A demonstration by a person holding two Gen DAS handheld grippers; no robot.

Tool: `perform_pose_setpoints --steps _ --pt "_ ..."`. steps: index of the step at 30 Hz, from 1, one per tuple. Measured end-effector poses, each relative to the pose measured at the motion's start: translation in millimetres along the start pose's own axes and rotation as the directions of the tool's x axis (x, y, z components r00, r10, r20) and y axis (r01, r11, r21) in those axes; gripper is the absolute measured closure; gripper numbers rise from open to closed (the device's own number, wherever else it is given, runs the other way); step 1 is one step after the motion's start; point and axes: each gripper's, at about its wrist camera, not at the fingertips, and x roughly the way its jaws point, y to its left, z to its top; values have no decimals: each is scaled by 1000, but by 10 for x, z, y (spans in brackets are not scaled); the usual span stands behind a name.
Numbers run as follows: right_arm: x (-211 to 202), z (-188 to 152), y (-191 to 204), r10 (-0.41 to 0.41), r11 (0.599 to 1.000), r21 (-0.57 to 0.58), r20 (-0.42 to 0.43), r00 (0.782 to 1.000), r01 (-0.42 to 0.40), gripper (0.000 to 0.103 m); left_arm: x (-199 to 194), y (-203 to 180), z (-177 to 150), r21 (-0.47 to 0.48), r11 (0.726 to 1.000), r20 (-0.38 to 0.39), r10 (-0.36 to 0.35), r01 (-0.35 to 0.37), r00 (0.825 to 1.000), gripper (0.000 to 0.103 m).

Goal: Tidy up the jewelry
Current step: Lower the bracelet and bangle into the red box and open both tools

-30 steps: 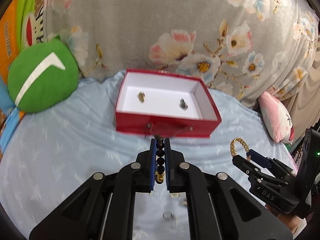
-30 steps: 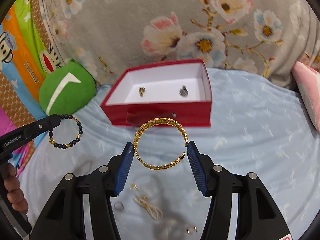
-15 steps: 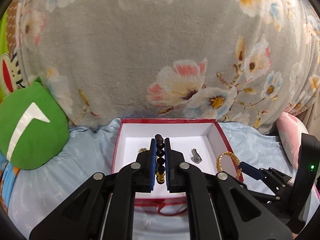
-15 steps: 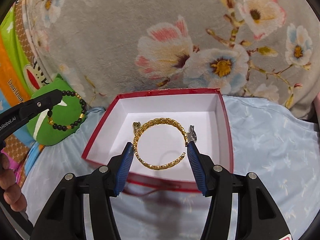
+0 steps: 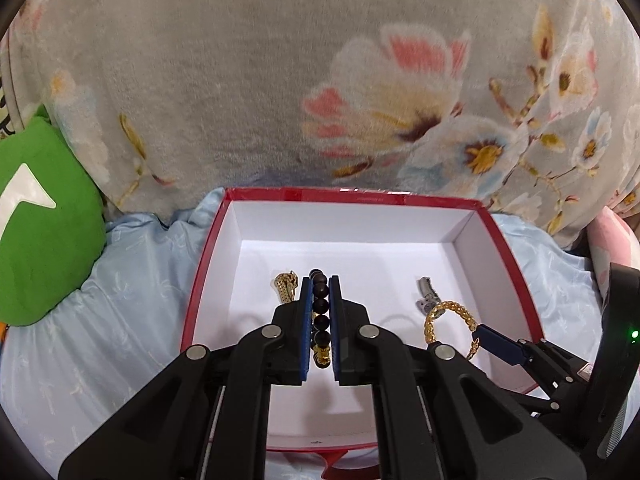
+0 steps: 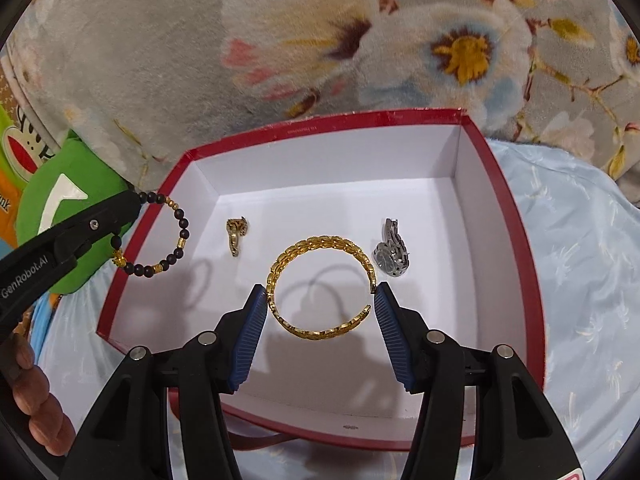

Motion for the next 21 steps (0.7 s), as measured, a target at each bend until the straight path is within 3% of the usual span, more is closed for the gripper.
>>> perform_pose_setpoints --steps 17,19,20,21 --pt "285 -101 -24 -21 1000 -7 -34 999 21 48 365 23 -212 12 998 -39 56 -56 998 94" --pt "280 -107 -33 -25 1000 -5 -26 999 25 48 380 22 -235 19 997 -38 81 -81 996 78" --pt "278 -110 -40 -26 1000 -3 -25 999 26 48 381 29 -242 16 996 -34 91 -90 995 62" --pt "279 -108 -40 -22 1000 -2 -25 999 22 47 372 38 -250 9 995 -28 95 -94 995 55"
